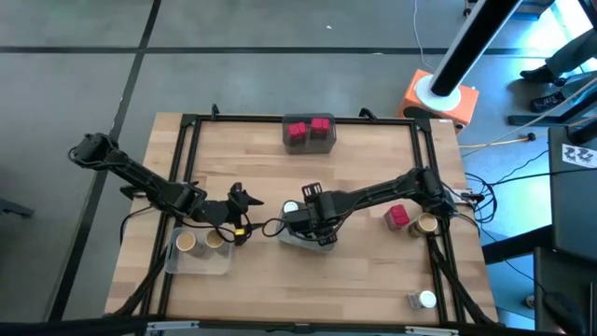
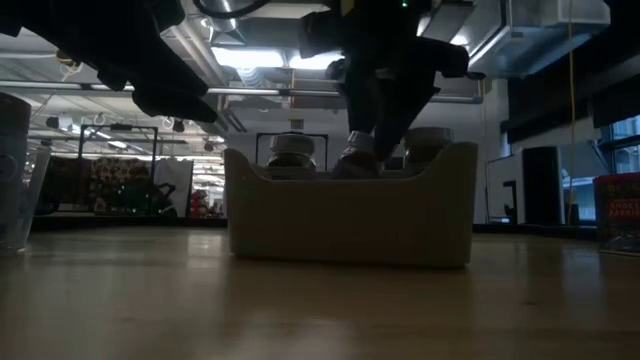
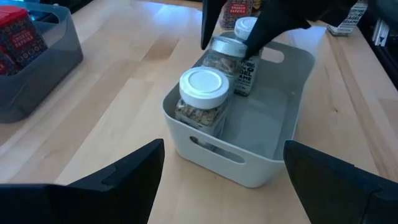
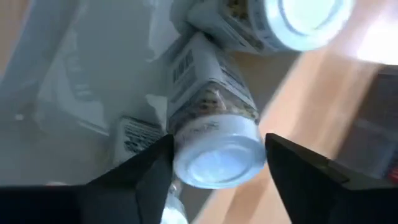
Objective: Sort spices by type
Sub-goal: Put the top white seasoning bottle into the gray bin, then put the red seasoning can into the black bin
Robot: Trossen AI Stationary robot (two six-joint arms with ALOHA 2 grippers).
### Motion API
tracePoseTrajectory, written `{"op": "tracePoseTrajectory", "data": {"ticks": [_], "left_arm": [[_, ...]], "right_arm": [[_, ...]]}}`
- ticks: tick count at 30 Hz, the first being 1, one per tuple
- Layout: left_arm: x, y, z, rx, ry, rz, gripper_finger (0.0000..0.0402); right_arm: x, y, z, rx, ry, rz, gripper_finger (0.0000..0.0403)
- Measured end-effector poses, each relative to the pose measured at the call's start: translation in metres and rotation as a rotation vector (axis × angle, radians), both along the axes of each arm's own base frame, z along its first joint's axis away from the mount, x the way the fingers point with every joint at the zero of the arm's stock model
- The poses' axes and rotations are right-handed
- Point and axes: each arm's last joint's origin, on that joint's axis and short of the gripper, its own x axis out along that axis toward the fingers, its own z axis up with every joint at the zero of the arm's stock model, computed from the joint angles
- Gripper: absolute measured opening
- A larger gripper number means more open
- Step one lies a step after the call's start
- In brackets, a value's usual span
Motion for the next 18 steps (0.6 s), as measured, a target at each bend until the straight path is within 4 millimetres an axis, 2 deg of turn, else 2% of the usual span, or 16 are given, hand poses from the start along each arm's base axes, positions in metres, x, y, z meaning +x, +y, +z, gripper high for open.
{"op": "tracePoseTrajectory", "data": {"ticks": [8,18], "left_arm": [[0.000,0.000,0.000,0.000,0.000,0.000,0.0311],[0.000,0.000,0.000,-0.001,0.000,0.001,0.0311]], "right_arm": [[-0.004,0.000,0.005,0.005,0.004,-0.003,0.0303],[-0.028,-0.005,0.065,0.089,-0.167,-0.069,0.0307]]}}
